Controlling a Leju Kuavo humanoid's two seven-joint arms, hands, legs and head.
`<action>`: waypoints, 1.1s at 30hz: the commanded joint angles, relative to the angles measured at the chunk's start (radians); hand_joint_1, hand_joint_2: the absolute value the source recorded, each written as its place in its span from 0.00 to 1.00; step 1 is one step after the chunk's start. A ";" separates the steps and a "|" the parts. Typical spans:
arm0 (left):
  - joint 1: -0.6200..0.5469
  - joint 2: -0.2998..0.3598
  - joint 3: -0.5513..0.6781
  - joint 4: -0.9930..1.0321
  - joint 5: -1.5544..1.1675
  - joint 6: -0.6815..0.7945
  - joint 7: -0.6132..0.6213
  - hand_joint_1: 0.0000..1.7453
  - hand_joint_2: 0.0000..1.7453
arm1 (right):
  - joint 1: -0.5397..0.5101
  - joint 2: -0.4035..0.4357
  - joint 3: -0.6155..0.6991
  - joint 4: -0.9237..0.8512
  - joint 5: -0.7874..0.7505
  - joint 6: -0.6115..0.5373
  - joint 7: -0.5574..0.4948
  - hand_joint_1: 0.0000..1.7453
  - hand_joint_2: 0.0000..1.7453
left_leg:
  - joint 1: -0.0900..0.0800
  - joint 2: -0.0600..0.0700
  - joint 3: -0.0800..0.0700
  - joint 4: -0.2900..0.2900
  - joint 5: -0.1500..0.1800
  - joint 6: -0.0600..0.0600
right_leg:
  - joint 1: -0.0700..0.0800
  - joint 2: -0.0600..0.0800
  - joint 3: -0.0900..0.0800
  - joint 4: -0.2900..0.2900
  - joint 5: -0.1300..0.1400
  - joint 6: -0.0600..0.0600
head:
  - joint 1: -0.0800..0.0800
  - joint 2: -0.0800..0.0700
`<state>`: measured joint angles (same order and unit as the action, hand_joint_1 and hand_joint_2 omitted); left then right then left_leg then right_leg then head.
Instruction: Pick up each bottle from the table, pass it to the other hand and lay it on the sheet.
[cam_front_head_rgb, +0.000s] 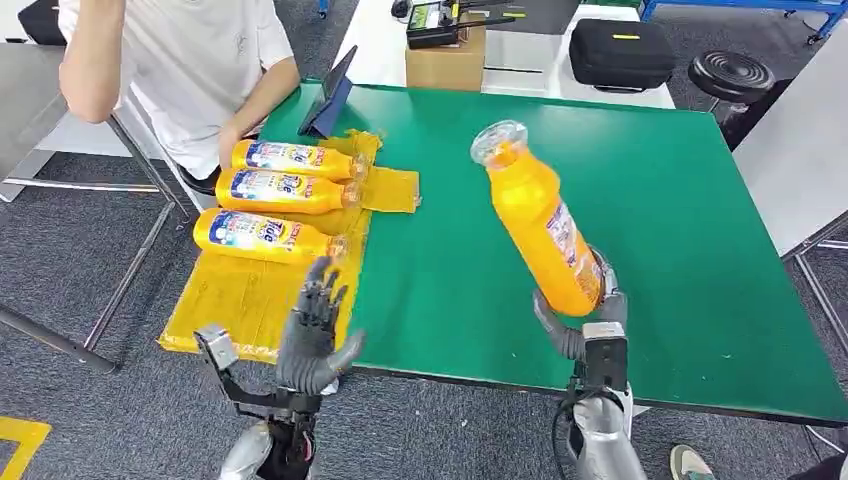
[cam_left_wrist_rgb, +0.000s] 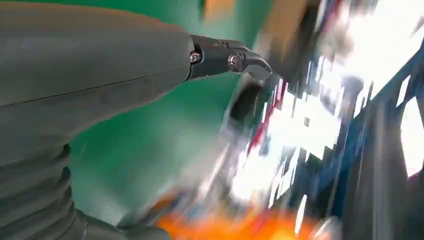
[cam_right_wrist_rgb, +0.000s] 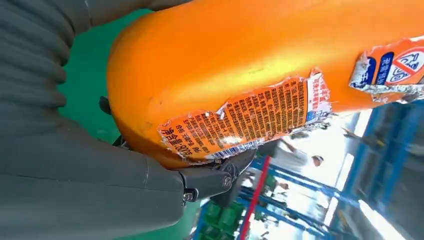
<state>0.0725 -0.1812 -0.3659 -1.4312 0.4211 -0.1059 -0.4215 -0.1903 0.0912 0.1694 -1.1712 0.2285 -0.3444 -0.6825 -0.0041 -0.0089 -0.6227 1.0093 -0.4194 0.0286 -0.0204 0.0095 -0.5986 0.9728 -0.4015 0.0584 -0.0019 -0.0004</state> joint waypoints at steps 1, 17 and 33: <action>-0.021 0.092 -0.137 0.140 -0.051 -0.094 -0.068 0.00 1.00 | 0.076 0.000 0.130 -0.143 -0.014 0.210 0.070 1.00 1.00 | 0.001 0.000 0.009 -0.002 -0.003 -0.003 | 0.001 -0.002 0.008 -0.001 -0.004 -0.004 | 0.000 0.000; -0.122 0.022 -0.146 0.086 -0.020 -0.050 -0.032 0.00 1.00 | 0.027 -0.036 0.441 0.055 0.133 0.298 -0.016 1.00 1.00 | 0.002 0.001 0.005 -0.001 -0.003 -0.002 | 0.002 -0.001 0.006 -0.002 -0.002 -0.003 | 0.000 0.000; -0.114 0.054 -0.172 -0.001 -0.003 -0.124 -0.110 1.00 1.00 | -0.034 -0.017 0.469 0.179 0.116 0.327 -0.016 1.00 1.00 | 0.002 0.000 0.006 -0.001 -0.003 -0.003 | 0.002 -0.001 0.006 -0.001 -0.002 -0.004 | 0.000 0.000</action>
<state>-0.0062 -0.1709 -0.5077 -1.4503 0.3655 -0.1461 -0.5684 -0.1590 0.0847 0.5966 -1.1353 0.3376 -0.0344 -0.6970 -0.0031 -0.0096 -0.6231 1.0093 -0.4200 0.0274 -0.0198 0.0087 -0.5991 0.9729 -0.4022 0.0577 -0.0015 0.0000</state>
